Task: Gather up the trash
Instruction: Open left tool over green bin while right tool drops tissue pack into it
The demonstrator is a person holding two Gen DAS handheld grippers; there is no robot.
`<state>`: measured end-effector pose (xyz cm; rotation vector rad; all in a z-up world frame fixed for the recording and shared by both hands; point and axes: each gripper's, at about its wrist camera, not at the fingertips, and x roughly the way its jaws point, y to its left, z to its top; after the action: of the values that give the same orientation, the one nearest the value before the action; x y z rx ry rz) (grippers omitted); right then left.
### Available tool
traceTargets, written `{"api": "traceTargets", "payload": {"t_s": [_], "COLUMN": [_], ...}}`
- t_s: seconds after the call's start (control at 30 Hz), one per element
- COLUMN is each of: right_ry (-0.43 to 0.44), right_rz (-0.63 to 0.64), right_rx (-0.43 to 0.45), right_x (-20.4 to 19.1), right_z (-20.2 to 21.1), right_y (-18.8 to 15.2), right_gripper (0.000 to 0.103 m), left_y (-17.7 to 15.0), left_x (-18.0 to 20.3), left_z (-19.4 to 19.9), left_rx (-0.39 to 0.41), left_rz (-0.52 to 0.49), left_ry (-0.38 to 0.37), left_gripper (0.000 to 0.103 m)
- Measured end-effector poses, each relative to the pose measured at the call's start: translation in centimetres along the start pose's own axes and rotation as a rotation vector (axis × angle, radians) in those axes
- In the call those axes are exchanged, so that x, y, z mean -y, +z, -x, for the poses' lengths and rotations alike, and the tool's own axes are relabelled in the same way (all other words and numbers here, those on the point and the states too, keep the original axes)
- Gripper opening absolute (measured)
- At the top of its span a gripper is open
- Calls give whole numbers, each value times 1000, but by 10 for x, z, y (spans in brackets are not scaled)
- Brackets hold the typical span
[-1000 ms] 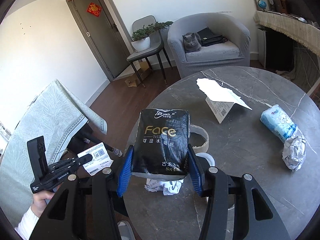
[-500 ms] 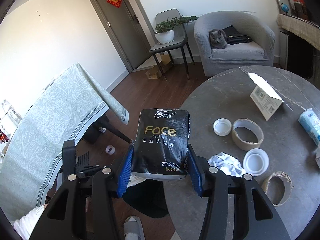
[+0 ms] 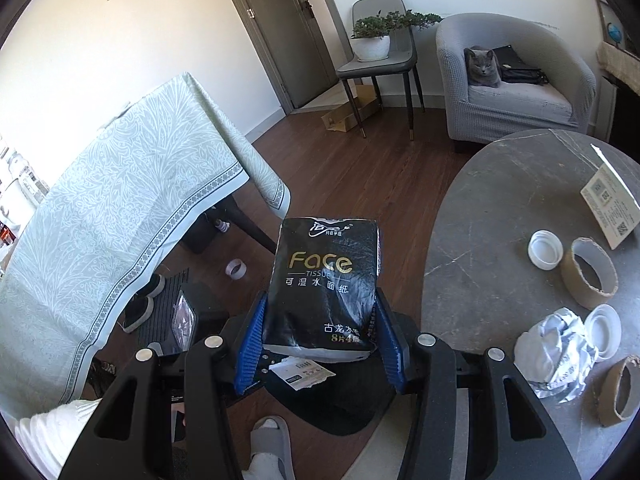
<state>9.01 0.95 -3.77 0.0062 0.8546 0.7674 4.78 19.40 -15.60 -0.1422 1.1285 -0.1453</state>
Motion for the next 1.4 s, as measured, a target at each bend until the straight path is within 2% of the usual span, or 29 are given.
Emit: {"api": "traceTargets", "payload": {"t_s": [0.03, 0.3, 0.57, 0.63, 0.93, 1.27, 1.4], "right_ry": [-1, -38, -62, -60, -65, -72, -109], "right_rz": [7, 74, 109, 107, 90, 78, 92], "right_rx": [-11, -87, -153, -170, -306, -436, -463], "right_x": [-4, -24, -34, -34, -27, -25, -26], "right_z": [-4, -45, -85, -95, -145, -189, -195], "right_y": [-1, -10, -23, -26, -48, -77, -88], "right_gripper": [51, 51, 51, 51, 51, 54, 64], "left_y": [-2, -2, 11, 14, 25, 37, 40], "left_x": [-1, -16, -28, -26, -24, -6, -2], "left_z": [1, 25, 79, 90, 123, 144, 155], "left_rx": [10, 65, 201, 233, 301, 340, 362], "left_rz": [-4, 28, 81, 75, 102, 85, 77], "left_ry": [1, 5, 42, 54, -7, -53, -65], "left_gripper": [43, 42, 42, 39, 19, 15, 18]}}
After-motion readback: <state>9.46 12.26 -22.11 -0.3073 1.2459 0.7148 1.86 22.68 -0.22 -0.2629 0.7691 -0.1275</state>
